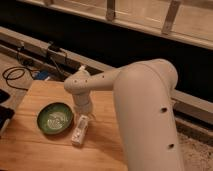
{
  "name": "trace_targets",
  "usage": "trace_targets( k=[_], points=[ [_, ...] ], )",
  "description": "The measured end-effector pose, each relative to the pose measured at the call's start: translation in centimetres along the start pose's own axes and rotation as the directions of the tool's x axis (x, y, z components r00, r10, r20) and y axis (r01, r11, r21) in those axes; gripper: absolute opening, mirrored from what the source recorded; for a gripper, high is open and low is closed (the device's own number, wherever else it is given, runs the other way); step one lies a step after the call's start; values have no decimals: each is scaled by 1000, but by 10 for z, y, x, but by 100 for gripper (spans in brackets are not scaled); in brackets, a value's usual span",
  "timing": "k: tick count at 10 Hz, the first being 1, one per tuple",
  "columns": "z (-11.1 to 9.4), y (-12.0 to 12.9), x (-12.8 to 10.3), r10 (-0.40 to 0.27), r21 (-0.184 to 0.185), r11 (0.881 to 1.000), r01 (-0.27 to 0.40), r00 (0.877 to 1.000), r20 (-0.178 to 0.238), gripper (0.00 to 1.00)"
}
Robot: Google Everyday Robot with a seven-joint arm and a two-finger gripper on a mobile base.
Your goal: Place the bottle in the ceramic bowl
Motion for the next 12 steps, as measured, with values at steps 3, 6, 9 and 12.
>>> trace_targets(
  k=[3,6,9,12],
  points=[
    [17,16,-2,-32,-4,999,32,998,-49,65],
    [30,26,-2,-52,-7,999,51,995,-81,52],
    [36,22,-2,-49,-8,999,48,995,-89,20],
    [34,18,-3,-38,-5,999,38,997,-74,0]
  ],
)
